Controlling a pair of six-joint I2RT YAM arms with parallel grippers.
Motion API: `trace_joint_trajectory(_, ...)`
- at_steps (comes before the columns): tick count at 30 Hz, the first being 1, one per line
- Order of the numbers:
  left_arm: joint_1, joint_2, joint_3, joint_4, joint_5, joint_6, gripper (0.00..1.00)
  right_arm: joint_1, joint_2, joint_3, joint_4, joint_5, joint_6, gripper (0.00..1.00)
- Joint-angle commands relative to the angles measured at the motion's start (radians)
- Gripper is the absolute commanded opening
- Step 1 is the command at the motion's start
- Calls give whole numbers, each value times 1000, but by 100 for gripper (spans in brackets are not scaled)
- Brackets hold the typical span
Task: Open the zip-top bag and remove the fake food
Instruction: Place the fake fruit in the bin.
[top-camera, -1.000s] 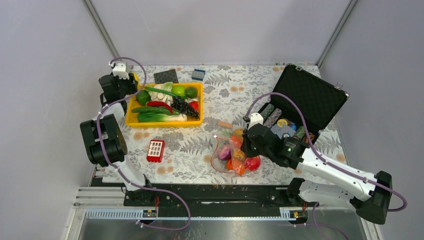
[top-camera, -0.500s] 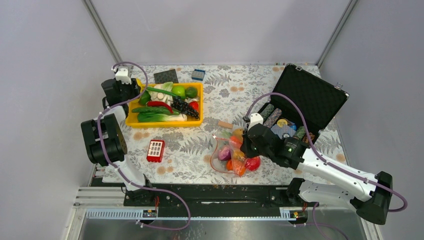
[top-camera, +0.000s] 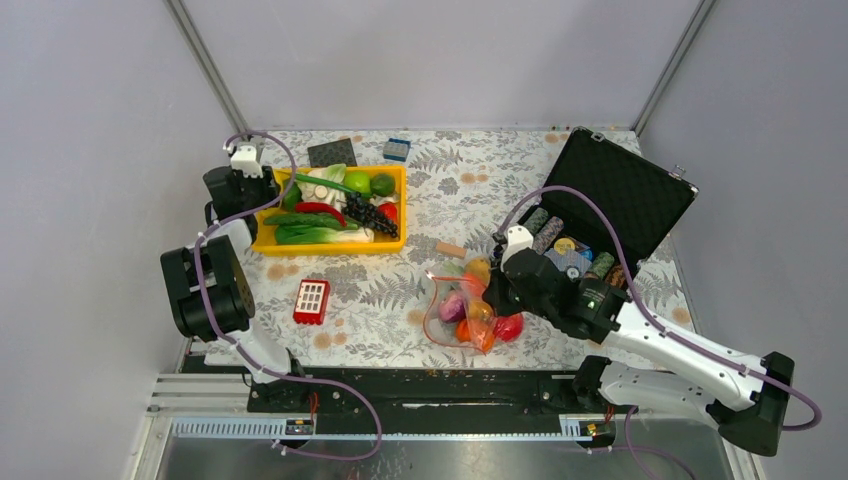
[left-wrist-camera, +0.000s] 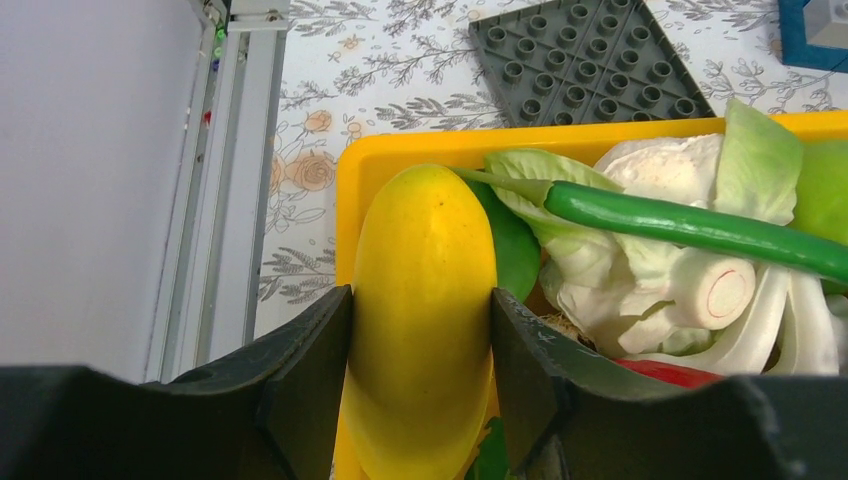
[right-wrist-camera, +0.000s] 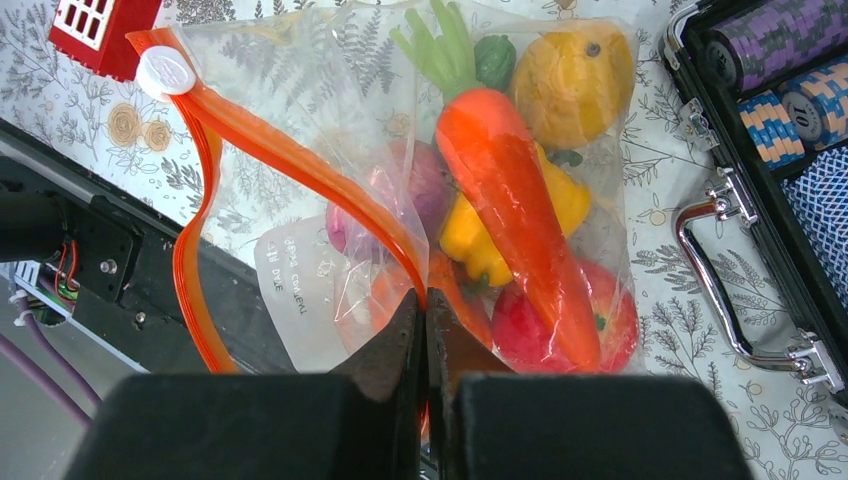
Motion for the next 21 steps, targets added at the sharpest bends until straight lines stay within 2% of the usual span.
trace_joint_trajectory(1,0,-41,3,-66,-40,0,37,-7,-40,-14,13,-11,7,0)
trace_joint_trajectory(13,-3,-87,-40,-166,-95,12,36,-6,-68,-30,33,-23,6,0)
trace_joint_trajectory(21,-2,-78,16,-322,-155,15,36,-6,-88,-42,39,-35,16,0)
